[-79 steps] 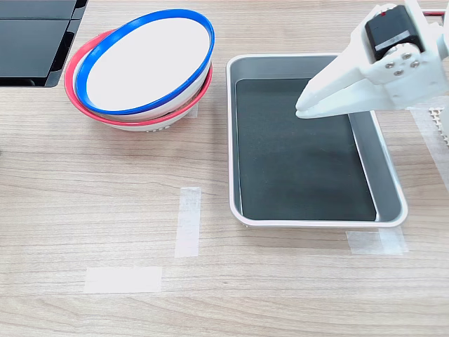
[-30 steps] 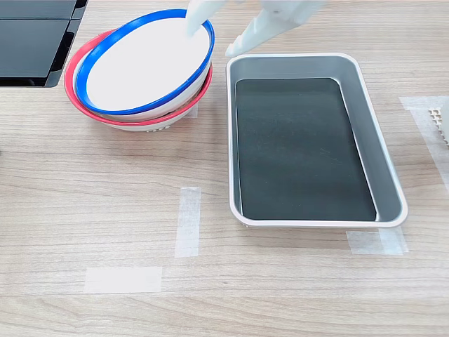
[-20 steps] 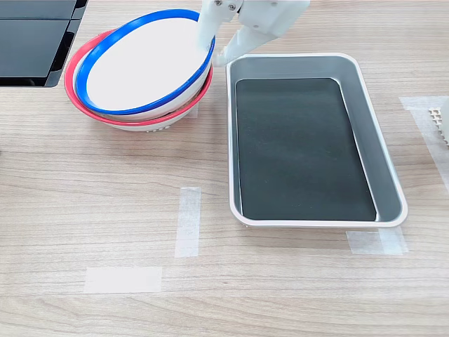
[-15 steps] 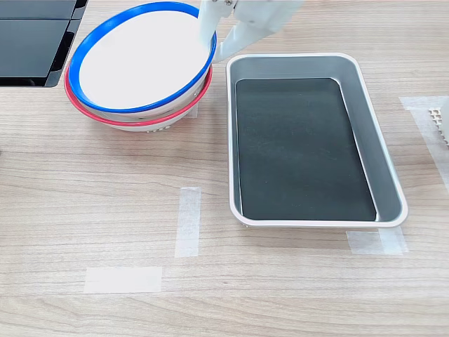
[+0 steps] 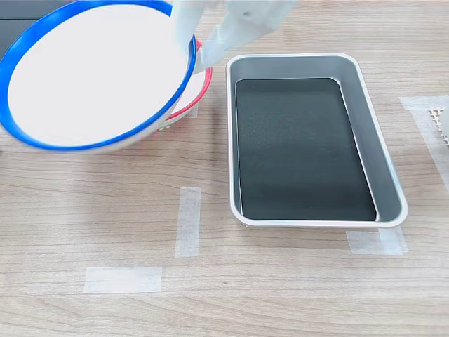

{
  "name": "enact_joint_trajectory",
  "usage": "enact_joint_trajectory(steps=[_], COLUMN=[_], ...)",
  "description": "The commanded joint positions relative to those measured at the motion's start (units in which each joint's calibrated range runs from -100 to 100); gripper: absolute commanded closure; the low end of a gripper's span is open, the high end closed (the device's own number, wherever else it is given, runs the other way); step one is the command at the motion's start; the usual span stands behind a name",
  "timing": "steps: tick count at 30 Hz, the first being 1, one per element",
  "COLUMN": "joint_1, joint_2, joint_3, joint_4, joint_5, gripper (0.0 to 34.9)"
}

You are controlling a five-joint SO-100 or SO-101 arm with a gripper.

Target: Lift the stacked dish and set it down on the table.

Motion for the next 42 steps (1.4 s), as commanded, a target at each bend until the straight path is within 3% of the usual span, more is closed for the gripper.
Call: enact_joint_trajectory(steps=[1,8,21,32,42], joint_1=[-5.26,-11.47,-14.11,-12.98,-9.59], joint_2=[-1.33,3.62,11.38,14.88,13.69], joint_3=[-3.64,-3.00,3.10,5.01,6.19], joint_4=[0.28,-2.28,-9.79,-14.08,-13.17], joint_5=[-1.07,-1.71,-0.54,0.05,2.30], gripper=[34.8,34.8,34.8,34.8,34.5])
